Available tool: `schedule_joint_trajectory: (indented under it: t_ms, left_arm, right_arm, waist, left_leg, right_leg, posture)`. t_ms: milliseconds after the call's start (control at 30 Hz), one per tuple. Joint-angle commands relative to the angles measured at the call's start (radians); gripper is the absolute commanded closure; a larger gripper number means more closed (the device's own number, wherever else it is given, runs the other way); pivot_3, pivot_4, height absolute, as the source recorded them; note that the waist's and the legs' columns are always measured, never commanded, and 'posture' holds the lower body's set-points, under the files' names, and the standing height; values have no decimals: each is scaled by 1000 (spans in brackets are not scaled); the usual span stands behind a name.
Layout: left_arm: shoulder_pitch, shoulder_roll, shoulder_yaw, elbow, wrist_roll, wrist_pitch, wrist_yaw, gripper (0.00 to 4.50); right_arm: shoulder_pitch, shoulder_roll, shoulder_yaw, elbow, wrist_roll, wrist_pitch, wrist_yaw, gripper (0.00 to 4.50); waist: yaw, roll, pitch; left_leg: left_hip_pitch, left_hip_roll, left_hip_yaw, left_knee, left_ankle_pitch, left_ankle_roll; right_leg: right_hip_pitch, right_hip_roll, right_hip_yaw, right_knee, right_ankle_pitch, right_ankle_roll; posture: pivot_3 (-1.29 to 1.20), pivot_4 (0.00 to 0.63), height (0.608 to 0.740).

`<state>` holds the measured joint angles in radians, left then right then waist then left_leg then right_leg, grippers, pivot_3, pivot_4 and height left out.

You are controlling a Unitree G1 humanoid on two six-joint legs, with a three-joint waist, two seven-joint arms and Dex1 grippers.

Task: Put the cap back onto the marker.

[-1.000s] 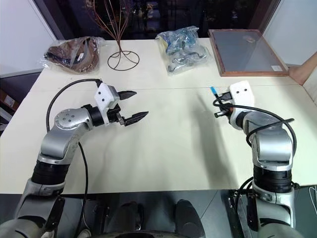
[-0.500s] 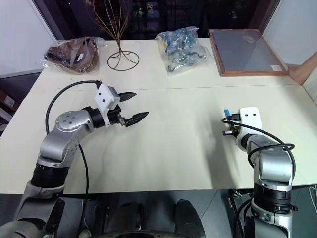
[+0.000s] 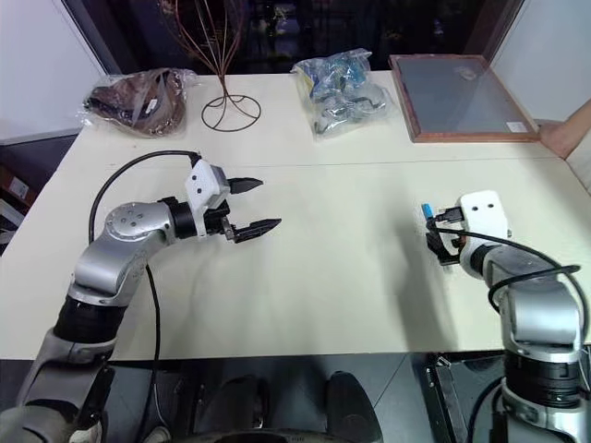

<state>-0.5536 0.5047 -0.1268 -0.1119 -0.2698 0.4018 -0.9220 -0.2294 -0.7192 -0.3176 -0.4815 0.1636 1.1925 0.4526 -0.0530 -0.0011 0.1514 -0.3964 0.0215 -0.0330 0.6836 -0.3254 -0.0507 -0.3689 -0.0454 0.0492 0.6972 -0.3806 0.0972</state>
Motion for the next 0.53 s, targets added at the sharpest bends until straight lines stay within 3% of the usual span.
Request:
schedule_joint_trajectory:
  t_ms: [33, 267, 533]
  left_arm:
    - [-72, -6, -36, 79, 14, -88, -76, 0]
    - [-209, -72, -107, 363, 81, -292, -175, 0]
    - [-264, -125, -108, 490, 105, -393, -206, 0]
  right_arm:
    - [32, -121, -48, -130, 66, 10, 110, 122]
    - [139, -335, -152, -255, 164, 40, 283, 122]
    - [216, -340, -202, -315, 197, 74, 284, 122]
  waist:
    - [11, 0, 0]
    - [33, 0, 0]
    - [39, -1, 0]
  left_leg:
    - [0, 0, 0, 0, 0, 0]
    - [0, -3, 0, 1, 0, 0]
    - [-1, -3, -1, 1, 0, 1]
  right_leg:
    - [0, 0, 0, 0, 0, 0]
    - [5, -1, 0, -11, 0, 0]
    - [5, -1, 0, -12, 0, 0]
  posture:
    - [0, 150, 740]
    - [0, 150, 740]
    - [0, 150, 740]
